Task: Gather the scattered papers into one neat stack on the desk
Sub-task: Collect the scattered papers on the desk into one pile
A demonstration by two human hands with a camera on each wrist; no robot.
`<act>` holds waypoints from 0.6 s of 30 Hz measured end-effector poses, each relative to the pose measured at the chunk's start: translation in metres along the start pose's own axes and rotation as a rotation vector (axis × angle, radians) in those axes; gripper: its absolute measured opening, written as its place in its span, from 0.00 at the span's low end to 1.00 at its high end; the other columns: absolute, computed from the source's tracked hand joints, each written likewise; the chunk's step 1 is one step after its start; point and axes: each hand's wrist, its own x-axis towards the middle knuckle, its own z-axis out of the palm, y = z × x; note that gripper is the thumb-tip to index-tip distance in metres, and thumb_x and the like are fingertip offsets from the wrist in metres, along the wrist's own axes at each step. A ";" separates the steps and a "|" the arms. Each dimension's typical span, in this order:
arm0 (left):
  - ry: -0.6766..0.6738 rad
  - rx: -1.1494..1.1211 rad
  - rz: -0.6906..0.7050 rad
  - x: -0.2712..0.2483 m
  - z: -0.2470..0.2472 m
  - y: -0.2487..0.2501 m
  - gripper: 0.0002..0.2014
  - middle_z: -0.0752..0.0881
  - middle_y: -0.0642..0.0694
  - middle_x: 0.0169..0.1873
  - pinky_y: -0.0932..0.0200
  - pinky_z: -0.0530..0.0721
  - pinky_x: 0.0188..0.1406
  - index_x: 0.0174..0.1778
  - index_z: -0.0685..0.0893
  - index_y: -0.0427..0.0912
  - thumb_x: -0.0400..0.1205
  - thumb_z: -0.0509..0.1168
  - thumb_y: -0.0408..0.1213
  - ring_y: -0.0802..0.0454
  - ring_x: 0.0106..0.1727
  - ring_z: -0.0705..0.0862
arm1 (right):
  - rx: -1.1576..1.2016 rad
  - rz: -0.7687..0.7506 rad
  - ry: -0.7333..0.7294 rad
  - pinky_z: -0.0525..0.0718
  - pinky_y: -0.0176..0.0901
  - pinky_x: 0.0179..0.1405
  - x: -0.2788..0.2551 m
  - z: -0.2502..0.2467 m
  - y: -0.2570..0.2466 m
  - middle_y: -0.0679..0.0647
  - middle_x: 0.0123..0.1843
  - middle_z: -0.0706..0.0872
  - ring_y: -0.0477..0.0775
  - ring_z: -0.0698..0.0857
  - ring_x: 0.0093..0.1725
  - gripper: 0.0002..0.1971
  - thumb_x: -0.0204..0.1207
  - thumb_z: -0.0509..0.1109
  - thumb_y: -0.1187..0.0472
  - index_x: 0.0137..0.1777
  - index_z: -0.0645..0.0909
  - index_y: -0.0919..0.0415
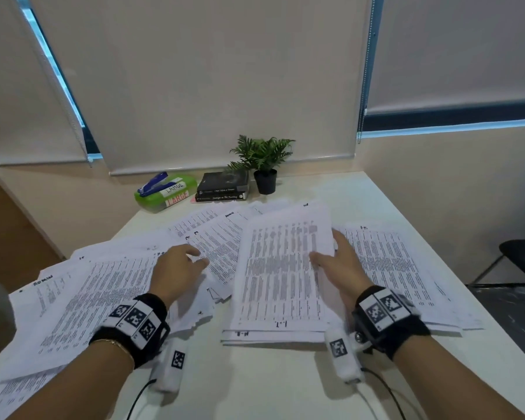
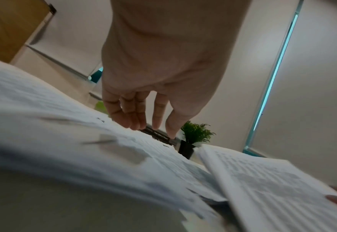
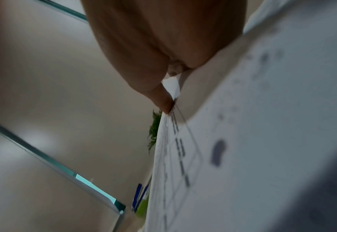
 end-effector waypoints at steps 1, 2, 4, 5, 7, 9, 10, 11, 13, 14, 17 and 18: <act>0.014 0.030 -0.018 0.005 -0.004 -0.007 0.20 0.91 0.42 0.63 0.51 0.83 0.59 0.68 0.90 0.43 0.84 0.77 0.48 0.45 0.58 0.87 | -0.016 -0.006 0.016 0.76 0.49 0.70 0.002 -0.009 -0.004 0.43 0.71 0.77 0.49 0.77 0.70 0.31 0.84 0.70 0.71 0.84 0.67 0.51; 0.027 0.055 -0.040 0.009 -0.009 -0.015 0.20 0.90 0.42 0.64 0.50 0.83 0.60 0.69 0.90 0.44 0.83 0.77 0.48 0.43 0.60 0.88 | -0.027 -0.001 0.028 0.76 0.48 0.68 0.005 -0.020 -0.007 0.43 0.72 0.77 0.50 0.77 0.68 0.32 0.84 0.70 0.70 0.85 0.66 0.52; 0.047 0.121 -0.098 0.018 -0.018 -0.031 0.25 0.89 0.40 0.67 0.45 0.86 0.64 0.69 0.88 0.46 0.79 0.78 0.54 0.38 0.62 0.89 | -0.058 0.027 0.070 0.78 0.51 0.69 0.012 -0.042 -0.010 0.48 0.76 0.78 0.54 0.79 0.69 0.33 0.83 0.72 0.68 0.86 0.65 0.55; 0.030 0.156 -0.145 0.024 -0.022 -0.042 0.29 0.88 0.40 0.68 0.41 0.86 0.66 0.70 0.87 0.49 0.75 0.77 0.59 0.35 0.63 0.88 | -0.095 0.052 0.097 0.77 0.52 0.70 0.016 -0.053 -0.008 0.49 0.77 0.76 0.56 0.78 0.71 0.35 0.83 0.74 0.67 0.87 0.64 0.56; 0.004 0.228 -0.254 0.039 -0.032 -0.073 0.39 0.85 0.37 0.71 0.34 0.83 0.71 0.73 0.84 0.53 0.68 0.73 0.68 0.31 0.70 0.84 | -0.159 0.111 0.147 0.76 0.59 0.79 0.025 -0.070 -0.004 0.55 0.84 0.72 0.63 0.76 0.79 0.40 0.80 0.78 0.65 0.88 0.62 0.57; -0.001 0.288 -0.323 0.055 -0.041 -0.109 0.48 0.83 0.35 0.76 0.30 0.77 0.76 0.78 0.80 0.52 0.63 0.68 0.75 0.28 0.75 0.80 | -0.204 0.139 0.156 0.74 0.63 0.81 0.028 -0.085 -0.001 0.58 0.87 0.70 0.66 0.73 0.82 0.42 0.78 0.80 0.63 0.88 0.62 0.58; -0.010 0.322 -0.365 0.058 -0.047 -0.121 0.51 0.80 0.34 0.79 0.28 0.72 0.80 0.81 0.78 0.50 0.64 0.67 0.76 0.26 0.79 0.76 | -0.231 0.158 0.165 0.73 0.61 0.82 0.030 -0.092 0.002 0.57 0.85 0.71 0.66 0.73 0.82 0.41 0.78 0.80 0.65 0.88 0.63 0.60; -0.011 0.324 -0.397 0.055 -0.056 -0.127 0.52 0.75 0.32 0.83 0.27 0.65 0.84 0.83 0.76 0.47 0.66 0.67 0.76 0.24 0.83 0.71 | -0.259 0.167 0.164 0.74 0.57 0.80 0.028 -0.098 0.002 0.56 0.82 0.73 0.65 0.75 0.81 0.40 0.79 0.79 0.66 0.87 0.64 0.61; 0.007 0.297 -0.483 0.057 -0.070 -0.154 0.51 0.69 0.28 0.87 0.27 0.55 0.87 0.83 0.76 0.41 0.73 0.71 0.75 0.23 0.87 0.62 | -0.317 0.185 0.165 0.76 0.51 0.74 0.028 -0.110 0.007 0.57 0.80 0.76 0.64 0.78 0.75 0.37 0.80 0.77 0.68 0.86 0.65 0.62; 0.032 0.266 -0.513 0.069 -0.072 -0.185 0.50 0.71 0.25 0.84 0.26 0.56 0.87 0.78 0.81 0.38 0.71 0.74 0.76 0.22 0.86 0.64 | -0.349 0.211 0.156 0.77 0.48 0.70 0.028 -0.114 0.007 0.61 0.81 0.75 0.65 0.79 0.74 0.39 0.80 0.77 0.69 0.87 0.63 0.62; 0.040 0.150 -0.551 0.088 -0.076 -0.249 0.53 0.86 0.23 0.67 0.26 0.79 0.73 0.61 0.89 0.39 0.53 0.82 0.79 0.18 0.67 0.82 | -0.454 0.260 0.099 0.80 0.54 0.67 0.027 -0.120 0.006 0.66 0.90 0.61 0.70 0.74 0.80 0.52 0.77 0.79 0.72 0.92 0.48 0.58; 0.021 0.079 -0.524 0.083 -0.077 -0.254 0.53 0.87 0.22 0.63 0.28 0.83 0.68 0.64 0.89 0.35 0.55 0.84 0.75 0.18 0.64 0.84 | -0.492 0.278 0.059 0.83 0.53 0.59 0.027 -0.120 0.005 0.67 0.91 0.59 0.70 0.76 0.76 0.56 0.75 0.79 0.73 0.93 0.44 0.55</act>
